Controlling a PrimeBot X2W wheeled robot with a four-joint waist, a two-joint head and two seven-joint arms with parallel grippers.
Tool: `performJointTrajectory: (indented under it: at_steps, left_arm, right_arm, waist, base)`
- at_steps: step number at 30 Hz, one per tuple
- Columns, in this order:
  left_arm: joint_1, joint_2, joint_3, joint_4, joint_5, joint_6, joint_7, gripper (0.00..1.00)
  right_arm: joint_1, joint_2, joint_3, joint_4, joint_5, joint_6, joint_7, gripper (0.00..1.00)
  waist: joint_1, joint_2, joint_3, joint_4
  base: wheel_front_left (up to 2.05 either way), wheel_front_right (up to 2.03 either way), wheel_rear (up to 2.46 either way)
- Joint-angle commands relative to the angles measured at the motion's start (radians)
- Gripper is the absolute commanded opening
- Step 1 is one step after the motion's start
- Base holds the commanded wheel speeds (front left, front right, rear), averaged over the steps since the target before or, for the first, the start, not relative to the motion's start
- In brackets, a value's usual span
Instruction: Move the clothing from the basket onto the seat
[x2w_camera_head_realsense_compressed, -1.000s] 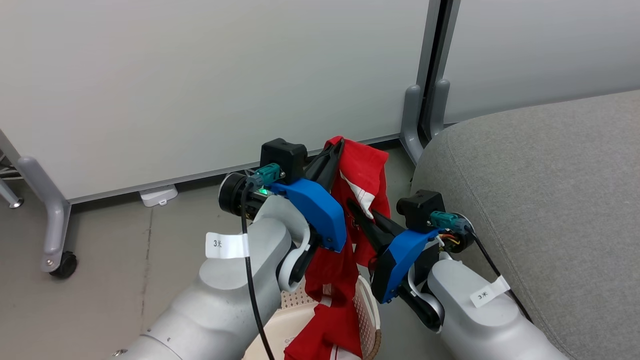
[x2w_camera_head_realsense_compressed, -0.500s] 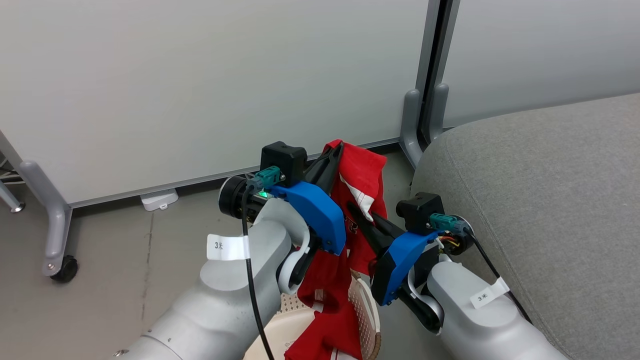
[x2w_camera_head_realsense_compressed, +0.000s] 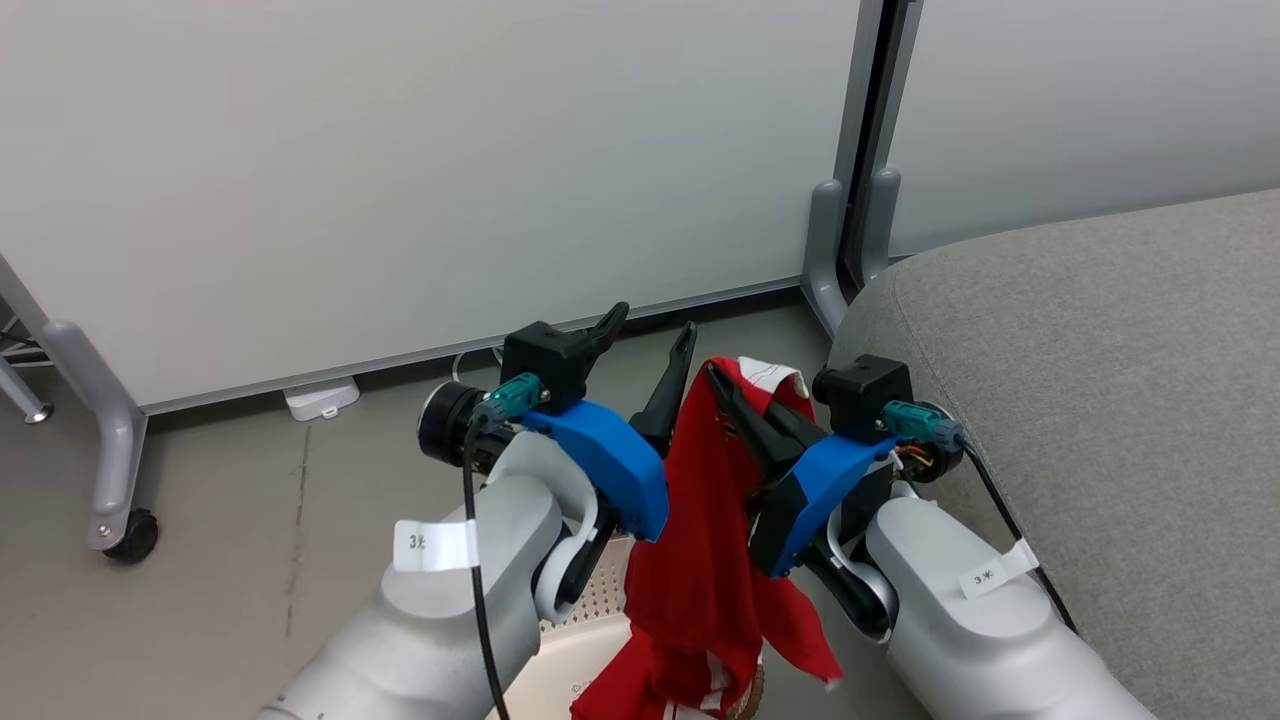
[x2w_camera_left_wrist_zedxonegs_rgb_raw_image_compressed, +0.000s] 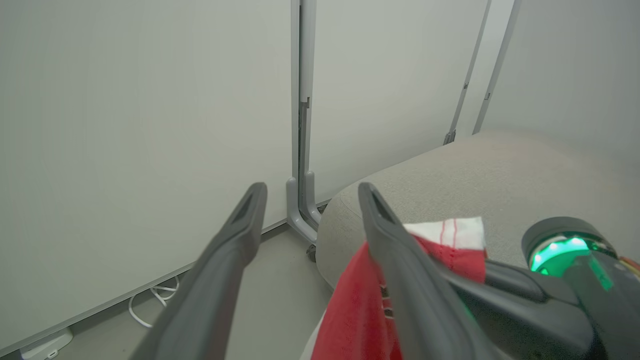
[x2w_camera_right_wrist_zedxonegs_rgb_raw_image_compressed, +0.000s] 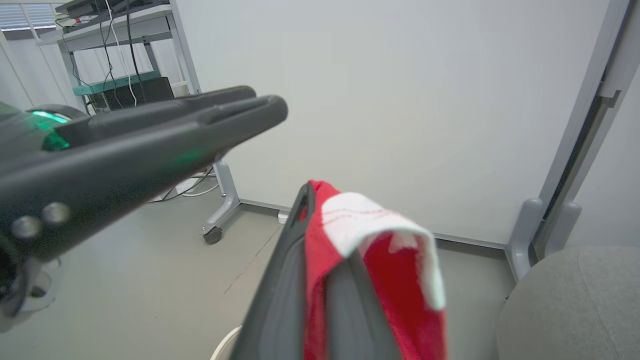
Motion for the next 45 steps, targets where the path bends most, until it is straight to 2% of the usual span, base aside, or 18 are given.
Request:
performJointTrajectory:
  at_steps: [1,8,16,22,27,34,45]
  left_arm:
    - [0.031,0.019,0.024,-0.030,0.024,0.006,-0.007,1.00]
    - [0.172,0.078,0.139,-0.189,0.136,0.009,-0.007,1.00]
    - [0.394,0.126,0.296,-0.360,0.294,-0.034,-0.007,1.00]
    - [0.543,0.123,0.410,-0.437,0.422,-0.094,-0.007,1.00]
    - [0.612,0.118,0.478,-0.458,0.500,-0.122,-0.007,1.00]
    - [0.666,0.094,0.562,-0.461,0.565,-0.142,-0.008,1.00]
    - [0.686,0.061,0.615,-0.452,0.612,-0.157,-0.007,1.00]
  right_arm:
    - [0.000,-0.003,-0.024,-0.018,-0.021,0.000,-0.006,0.00]
    - [0.017,-0.003,-0.110,-0.069,-0.077,0.000,-0.006,0.00]
    - [0.034,-0.003,-0.173,-0.126,-0.127,0.000,-0.006,0.00]
    - [0.050,-0.003,-0.192,-0.157,-0.145,0.000,-0.005,0.00]
    - [0.054,-0.003,-0.202,-0.172,-0.150,0.000,0.003,0.00]
    - [0.068,-0.003,-0.212,-0.190,-0.153,0.000,0.016,0.00]
    - [0.078,-0.003,-0.219,-0.206,-0.156,0.000,0.022,0.00]
  waist:
    - [0.0000,0.0000,0.002,0.003]
    - [0.0000,0.0000,0.016,0.015]
    - [0.0000,0.0000,0.029,0.026]
    - [0.0000,0.0000,0.035,0.033]
    - [0.0000,0.0000,0.036,0.037]
    - [0.0000,0.0000,0.036,0.040]
    - [0.0000,0.0000,0.038,0.028]
  base:
    - [0.00,0.00,0.00]
    - [0.00,0.00,0.00]
    - [0.00,0.00,0.00]
    - [0.00,0.00,0.00]
    - [0.00,0.00,0.00]
    - [0.00,0.00,0.00]
    - [0.00,0.00,0.00]
